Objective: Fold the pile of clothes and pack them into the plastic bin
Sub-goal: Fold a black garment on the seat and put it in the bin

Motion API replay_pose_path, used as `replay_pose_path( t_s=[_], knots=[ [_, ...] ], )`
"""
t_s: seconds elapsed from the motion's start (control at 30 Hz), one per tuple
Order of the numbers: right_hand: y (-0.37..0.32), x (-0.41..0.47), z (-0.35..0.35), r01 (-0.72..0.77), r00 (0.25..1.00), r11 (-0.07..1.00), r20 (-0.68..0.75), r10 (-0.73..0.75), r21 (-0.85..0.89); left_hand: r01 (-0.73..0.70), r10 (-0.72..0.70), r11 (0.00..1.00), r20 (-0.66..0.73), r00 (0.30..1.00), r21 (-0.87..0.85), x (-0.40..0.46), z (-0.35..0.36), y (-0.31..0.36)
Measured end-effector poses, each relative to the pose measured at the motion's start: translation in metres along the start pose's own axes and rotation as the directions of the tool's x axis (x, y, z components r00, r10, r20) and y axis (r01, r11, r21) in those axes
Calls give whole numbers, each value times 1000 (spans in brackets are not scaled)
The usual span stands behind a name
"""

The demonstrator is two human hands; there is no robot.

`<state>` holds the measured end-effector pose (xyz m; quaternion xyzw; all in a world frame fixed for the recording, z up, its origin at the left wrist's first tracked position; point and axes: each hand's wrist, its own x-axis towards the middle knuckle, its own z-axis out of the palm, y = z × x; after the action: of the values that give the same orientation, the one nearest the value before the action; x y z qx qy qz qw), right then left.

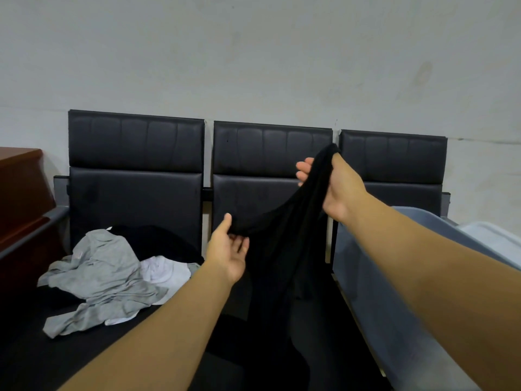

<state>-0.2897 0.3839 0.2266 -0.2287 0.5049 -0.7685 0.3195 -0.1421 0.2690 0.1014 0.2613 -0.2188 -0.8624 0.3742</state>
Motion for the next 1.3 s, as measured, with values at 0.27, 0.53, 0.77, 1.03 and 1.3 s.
replay_pose_path(
  t_s=[0.27,0.53,0.77,1.03,1.3],
  knots=[
    [-6,13,-19,-17,973,997,-229,-2,-80,-377,317,867,224,922,325,2,19,66],
    [15,19,-4,168,984,771,52,-173,-614,-487,406,585,286,868,649,-2,31,104],
    [16,9,11,313,906,736,-43,-420,-601,-571,575,365,304,759,735,-7,25,123],
    [4,2,21,356,887,624,42,-459,-695,-602,641,265,329,694,753,-27,27,132],
    [-11,-24,48,331,936,683,136,-324,-651,-645,435,279,506,745,711,-54,53,113]
  ],
)
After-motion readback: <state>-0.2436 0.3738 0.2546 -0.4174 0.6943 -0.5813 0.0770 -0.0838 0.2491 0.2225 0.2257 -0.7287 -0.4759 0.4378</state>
